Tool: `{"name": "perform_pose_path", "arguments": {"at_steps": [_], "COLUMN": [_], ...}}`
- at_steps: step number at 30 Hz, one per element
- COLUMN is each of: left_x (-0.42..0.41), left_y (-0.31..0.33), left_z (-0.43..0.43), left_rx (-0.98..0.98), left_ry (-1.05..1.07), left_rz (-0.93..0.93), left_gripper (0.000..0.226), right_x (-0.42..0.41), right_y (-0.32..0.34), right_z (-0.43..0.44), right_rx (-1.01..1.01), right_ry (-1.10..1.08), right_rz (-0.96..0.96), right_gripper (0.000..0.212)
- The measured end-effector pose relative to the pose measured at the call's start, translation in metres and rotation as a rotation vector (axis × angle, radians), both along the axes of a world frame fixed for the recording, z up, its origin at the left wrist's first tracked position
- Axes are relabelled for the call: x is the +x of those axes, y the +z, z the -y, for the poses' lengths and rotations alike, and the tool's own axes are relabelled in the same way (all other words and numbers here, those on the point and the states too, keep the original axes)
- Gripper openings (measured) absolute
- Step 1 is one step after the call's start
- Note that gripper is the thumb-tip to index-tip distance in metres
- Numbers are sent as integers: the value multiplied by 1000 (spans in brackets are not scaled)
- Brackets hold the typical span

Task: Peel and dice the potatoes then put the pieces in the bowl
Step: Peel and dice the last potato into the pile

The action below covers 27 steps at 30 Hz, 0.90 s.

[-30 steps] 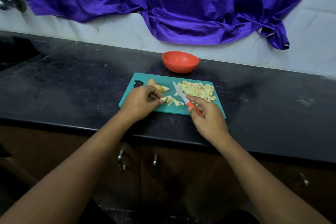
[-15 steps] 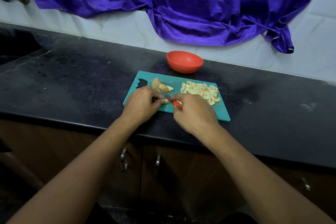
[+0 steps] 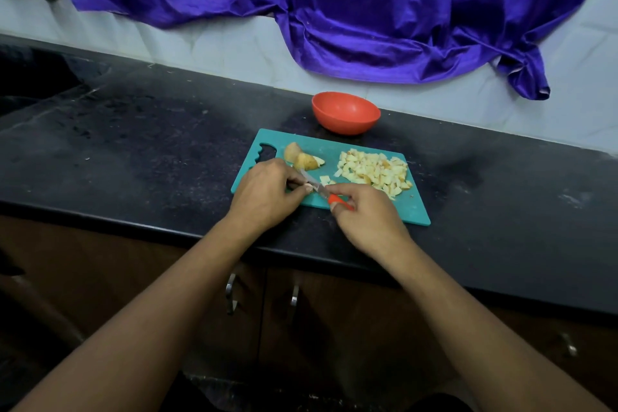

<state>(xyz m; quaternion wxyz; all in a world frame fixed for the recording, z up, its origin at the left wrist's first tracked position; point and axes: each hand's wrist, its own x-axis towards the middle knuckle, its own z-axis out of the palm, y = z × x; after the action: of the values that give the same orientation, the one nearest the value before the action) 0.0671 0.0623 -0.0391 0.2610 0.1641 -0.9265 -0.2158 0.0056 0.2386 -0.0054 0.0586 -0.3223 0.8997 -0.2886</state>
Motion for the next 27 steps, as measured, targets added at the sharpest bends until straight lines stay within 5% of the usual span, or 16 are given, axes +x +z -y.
{"name": "perform_pose_path", "arguments": {"at_steps": [21, 25, 27], "left_x": [5, 4, 4], "left_y": [6, 2, 1], "left_z": [-4, -2, -2], "left_rx": [23, 39, 43], "left_ry": [23, 29, 33], "left_rz": [-5, -23, -32], "left_gripper": [4, 9, 8], "right_x": [26, 22, 12], "right_y": [-8, -15, -14], "right_z": [11, 7, 3], "right_rx": [227, 232, 106], "right_ry": [62, 97, 87], "right_rz": [-402, -431, -294], "right_gripper": [50, 50, 42]}}
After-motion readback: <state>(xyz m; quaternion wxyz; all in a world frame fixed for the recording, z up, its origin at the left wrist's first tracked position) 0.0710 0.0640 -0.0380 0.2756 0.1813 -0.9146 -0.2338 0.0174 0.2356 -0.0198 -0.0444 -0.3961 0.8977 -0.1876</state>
